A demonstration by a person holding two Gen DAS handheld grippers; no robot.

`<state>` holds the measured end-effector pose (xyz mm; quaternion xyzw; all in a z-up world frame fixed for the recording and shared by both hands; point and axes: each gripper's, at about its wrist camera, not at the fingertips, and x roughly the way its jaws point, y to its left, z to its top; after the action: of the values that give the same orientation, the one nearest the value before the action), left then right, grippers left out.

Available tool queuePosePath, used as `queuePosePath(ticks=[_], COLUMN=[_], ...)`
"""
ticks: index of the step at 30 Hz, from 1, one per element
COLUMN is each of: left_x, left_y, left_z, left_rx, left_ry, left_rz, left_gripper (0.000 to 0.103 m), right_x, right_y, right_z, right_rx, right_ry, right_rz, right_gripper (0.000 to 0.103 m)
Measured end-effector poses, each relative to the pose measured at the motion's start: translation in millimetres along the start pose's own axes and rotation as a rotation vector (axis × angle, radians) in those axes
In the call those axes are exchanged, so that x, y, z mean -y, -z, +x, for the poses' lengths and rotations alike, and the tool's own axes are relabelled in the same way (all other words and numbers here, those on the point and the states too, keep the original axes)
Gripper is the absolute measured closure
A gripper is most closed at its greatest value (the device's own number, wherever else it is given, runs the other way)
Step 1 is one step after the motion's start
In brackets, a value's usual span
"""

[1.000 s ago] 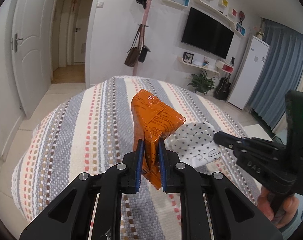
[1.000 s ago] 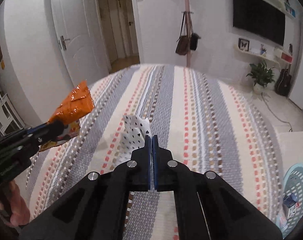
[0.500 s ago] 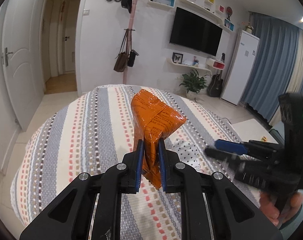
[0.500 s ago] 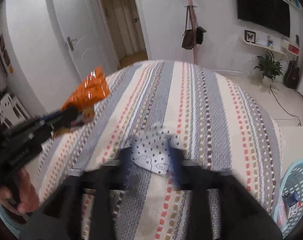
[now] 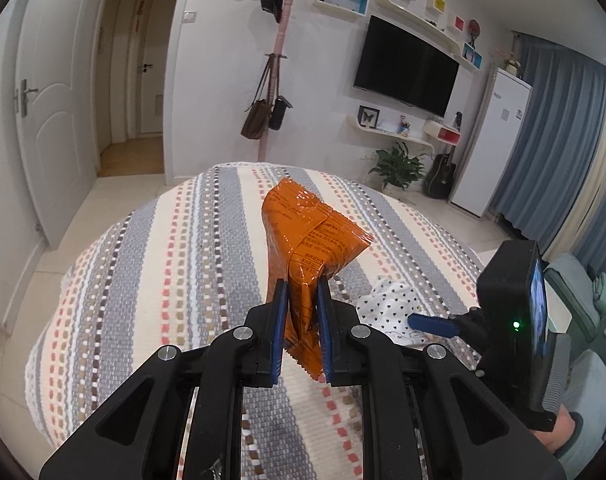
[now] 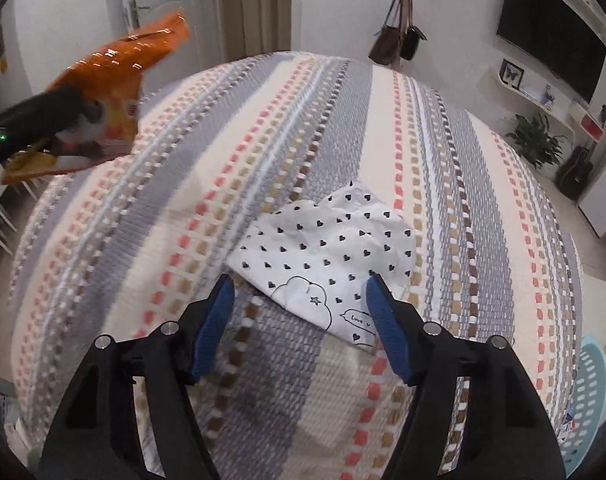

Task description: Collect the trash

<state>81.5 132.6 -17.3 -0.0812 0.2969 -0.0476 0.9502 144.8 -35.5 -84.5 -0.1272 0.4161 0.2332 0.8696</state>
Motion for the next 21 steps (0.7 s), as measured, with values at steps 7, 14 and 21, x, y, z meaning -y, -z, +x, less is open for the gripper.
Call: queuePosePath(ticks=[7, 14, 21], left_x=[5, 25, 78], left_y=[-1, -13, -25], left_z=[9, 13, 19], left_rx=[-0.014, -0.002, 0.021], left_ry=[0.007, 0.025, 0.085], left_rz=[0.010, 0.050, 0.149], left_gripper=[0.090, 0.090, 0.090], right_x=[10, 33, 95], right_y=[-5, -12, -13], right_z=[0, -35, -97], right_rx=[0.025, 0.115, 0.246], right_ry=[0.020, 0.032, 0.064], right_rz=[0.007, 0.077, 0.218], right_gripper=[0.084, 0.100, 0.100])
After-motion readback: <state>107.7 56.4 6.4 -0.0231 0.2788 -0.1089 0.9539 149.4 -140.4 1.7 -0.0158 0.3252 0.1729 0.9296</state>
